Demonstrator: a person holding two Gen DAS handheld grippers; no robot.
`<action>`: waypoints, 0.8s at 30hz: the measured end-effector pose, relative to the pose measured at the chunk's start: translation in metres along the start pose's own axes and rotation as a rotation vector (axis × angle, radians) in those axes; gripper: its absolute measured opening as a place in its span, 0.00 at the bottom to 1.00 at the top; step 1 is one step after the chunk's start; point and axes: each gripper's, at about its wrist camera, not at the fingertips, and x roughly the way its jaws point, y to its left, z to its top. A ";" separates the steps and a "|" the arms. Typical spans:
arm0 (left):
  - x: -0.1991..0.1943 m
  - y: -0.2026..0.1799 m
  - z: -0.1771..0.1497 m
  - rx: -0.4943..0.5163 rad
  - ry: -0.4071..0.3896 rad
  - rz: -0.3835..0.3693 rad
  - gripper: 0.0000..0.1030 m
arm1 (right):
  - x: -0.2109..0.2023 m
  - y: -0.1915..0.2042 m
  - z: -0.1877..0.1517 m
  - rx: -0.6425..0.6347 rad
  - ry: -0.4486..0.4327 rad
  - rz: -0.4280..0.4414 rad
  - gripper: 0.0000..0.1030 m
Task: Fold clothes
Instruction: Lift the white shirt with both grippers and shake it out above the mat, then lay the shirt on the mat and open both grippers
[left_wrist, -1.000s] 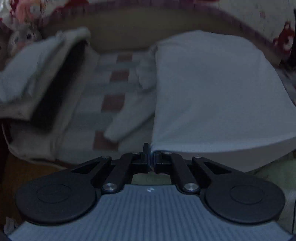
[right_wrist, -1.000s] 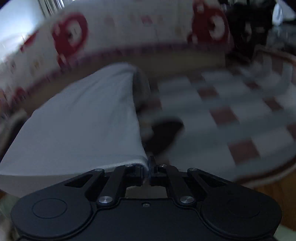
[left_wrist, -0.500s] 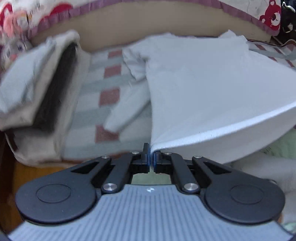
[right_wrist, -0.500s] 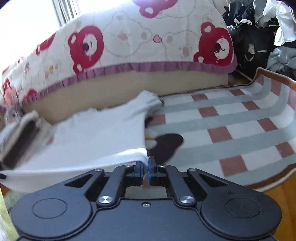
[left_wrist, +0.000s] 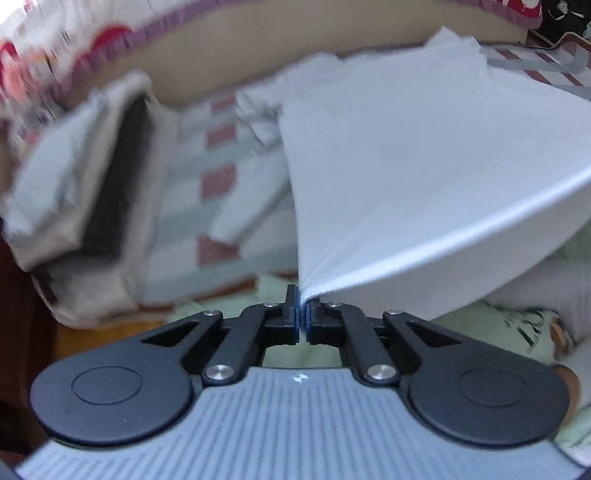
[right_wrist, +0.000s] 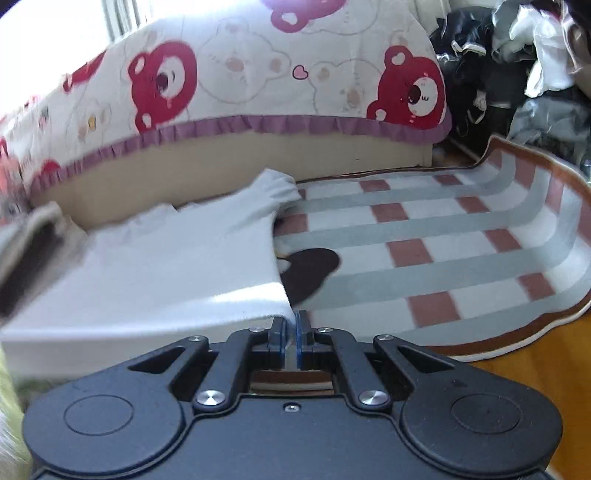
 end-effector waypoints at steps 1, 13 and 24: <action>0.007 0.002 -0.001 -0.016 0.026 -0.018 0.03 | 0.006 -0.005 -0.004 0.028 0.026 -0.002 0.04; 0.043 0.008 -0.004 -0.098 0.285 -0.103 0.24 | 0.056 -0.030 -0.051 0.223 0.233 0.029 0.14; -0.064 0.020 0.051 -0.024 0.029 -0.038 0.59 | 0.002 -0.032 0.017 0.329 0.240 0.251 0.55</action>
